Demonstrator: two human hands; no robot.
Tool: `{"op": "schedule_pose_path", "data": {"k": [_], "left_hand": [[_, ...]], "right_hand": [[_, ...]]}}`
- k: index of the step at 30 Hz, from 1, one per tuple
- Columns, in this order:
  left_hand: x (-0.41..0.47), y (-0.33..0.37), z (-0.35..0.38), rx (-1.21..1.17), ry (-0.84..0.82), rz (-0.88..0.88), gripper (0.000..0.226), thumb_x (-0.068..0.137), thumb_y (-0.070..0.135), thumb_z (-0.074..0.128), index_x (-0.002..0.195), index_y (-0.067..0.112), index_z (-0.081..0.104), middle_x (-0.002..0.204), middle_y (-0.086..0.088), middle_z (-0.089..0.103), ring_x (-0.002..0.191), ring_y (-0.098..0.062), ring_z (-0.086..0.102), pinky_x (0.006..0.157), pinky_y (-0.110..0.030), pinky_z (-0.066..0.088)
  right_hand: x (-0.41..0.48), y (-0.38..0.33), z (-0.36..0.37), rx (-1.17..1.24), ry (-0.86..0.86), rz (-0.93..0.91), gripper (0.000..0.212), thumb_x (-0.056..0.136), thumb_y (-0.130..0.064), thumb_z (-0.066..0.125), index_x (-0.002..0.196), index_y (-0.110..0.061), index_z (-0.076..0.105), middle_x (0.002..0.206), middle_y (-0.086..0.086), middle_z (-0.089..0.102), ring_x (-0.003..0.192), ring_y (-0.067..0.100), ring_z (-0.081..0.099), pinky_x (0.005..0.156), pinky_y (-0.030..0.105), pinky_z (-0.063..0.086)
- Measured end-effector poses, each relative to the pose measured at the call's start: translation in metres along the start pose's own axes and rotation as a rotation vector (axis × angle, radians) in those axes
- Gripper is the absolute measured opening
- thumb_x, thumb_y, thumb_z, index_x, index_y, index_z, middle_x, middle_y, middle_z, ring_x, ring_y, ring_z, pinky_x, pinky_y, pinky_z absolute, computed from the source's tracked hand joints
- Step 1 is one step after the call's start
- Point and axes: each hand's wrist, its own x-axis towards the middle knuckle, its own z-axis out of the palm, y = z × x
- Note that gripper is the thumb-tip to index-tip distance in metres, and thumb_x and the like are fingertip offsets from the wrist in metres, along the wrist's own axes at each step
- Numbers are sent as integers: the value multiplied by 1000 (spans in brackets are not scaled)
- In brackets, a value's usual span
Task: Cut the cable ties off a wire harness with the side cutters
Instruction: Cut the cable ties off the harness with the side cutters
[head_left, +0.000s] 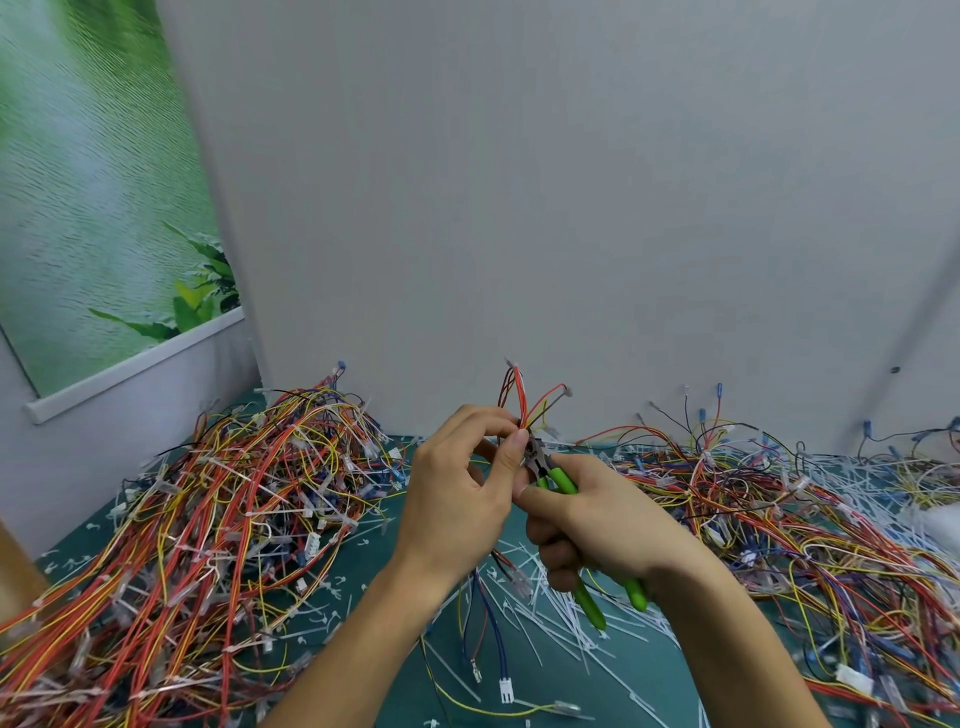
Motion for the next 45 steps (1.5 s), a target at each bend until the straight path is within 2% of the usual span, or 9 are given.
{"op": "schedule_pose_path", "data": {"k": [8,22,26,28,30,33,37,41,45], "left_hand": [[1,-3,0,5,-15,-28,6,97,26,66,93,24,71,98,17,66,91,-9,66,65,-27,53],[0,0,0,7,6,-15,5,96,22,68,93,23,72,99,17,66,89,-7,66,64,-24,51],[1,-1,0,5,10,-11,5,96,22,68,92,22,72,100,17,67,89,-8,67,64,-24,51],[2,-2,1,11,4,-22,6,96,24,68,92,22,72,100,16,66,89,-8,66,64,-19,50],[2,-4,0,21,3,-49,7,96,27,69,92,22,73,101,16,64,91,-7,65,69,-13,47],[2,-6,-1,1,-11,-105,8,94,33,69,92,26,74,94,15,65,90,-8,65,72,-16,49],[2,-9,-1,-152,-61,-229,7,94,33,71,88,30,74,77,14,73,79,-6,69,72,-18,53],[4,-14,1,-268,-60,-368,7,90,33,75,86,27,76,80,10,77,79,-10,73,75,-26,59],[4,-17,2,-308,-75,-400,7,91,33,74,87,28,76,82,8,77,81,-12,74,74,-26,60]], "right_hand": [[-1,-3,0,46,-46,23,12,101,-19,59,95,-11,52,66,4,48,55,22,51,60,39,55],[1,1,-2,42,-1,20,28,106,-31,57,82,-19,47,60,-1,39,45,16,37,47,28,40],[2,2,-1,54,-3,12,28,102,-30,60,75,-24,53,61,0,41,46,16,40,48,29,42],[3,2,0,46,-8,7,18,97,-29,61,84,-19,55,62,1,46,49,19,46,52,34,48],[3,2,-1,22,-10,4,16,95,-29,61,96,-14,56,65,2,51,54,21,51,57,38,53],[3,1,-2,-20,0,-1,16,101,-26,59,104,-11,56,68,2,53,58,22,54,62,39,55],[2,1,1,-67,42,-14,18,105,-27,58,94,-13,52,63,-2,49,53,19,49,54,35,51],[2,2,2,-124,92,-24,23,104,-29,57,88,-16,49,57,-5,45,46,16,43,47,29,43],[4,2,4,-100,85,-16,24,104,-28,58,86,-18,48,56,-5,43,46,16,41,47,29,41]]}}
